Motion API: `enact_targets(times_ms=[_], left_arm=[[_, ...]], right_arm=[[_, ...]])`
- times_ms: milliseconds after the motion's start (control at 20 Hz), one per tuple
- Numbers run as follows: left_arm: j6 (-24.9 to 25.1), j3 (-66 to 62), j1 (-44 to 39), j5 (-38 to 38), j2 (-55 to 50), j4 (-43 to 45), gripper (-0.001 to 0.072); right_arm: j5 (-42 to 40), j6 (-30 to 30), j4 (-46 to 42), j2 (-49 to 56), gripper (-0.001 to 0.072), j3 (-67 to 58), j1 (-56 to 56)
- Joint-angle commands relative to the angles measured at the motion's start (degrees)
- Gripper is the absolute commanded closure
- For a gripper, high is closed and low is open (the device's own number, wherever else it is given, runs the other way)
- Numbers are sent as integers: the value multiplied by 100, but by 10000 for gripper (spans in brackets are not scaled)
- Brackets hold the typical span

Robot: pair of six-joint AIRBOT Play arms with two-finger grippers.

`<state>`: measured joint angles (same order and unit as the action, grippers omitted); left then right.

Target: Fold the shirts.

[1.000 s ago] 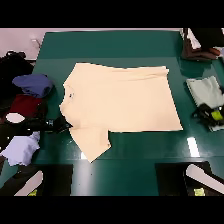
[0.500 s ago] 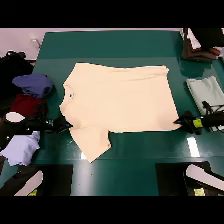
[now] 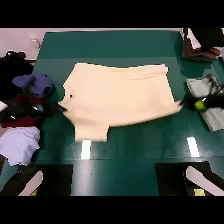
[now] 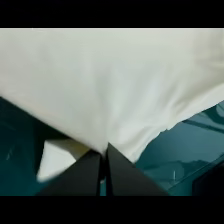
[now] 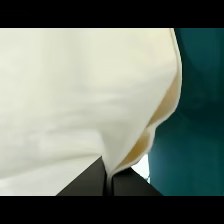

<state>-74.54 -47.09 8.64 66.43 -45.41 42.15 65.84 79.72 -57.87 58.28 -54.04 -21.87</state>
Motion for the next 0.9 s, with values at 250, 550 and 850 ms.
enact_targets(times_ms=[250, 550, 850], left_arm=[[-789, -5914, 4, -70, 881, 758, 685], [-1445, -7521, 4, -448, 833, 2197, 685], [-1543, -6297, 4, 957, -184, 1388, 684]], right_arm=[[81, -17, -922, -1585, 689, -4352, 59], [1237, 376, -1687, -1110, 689, -6369, 61], [1974, 422, -1451, -236, 690, -5823, 81]])
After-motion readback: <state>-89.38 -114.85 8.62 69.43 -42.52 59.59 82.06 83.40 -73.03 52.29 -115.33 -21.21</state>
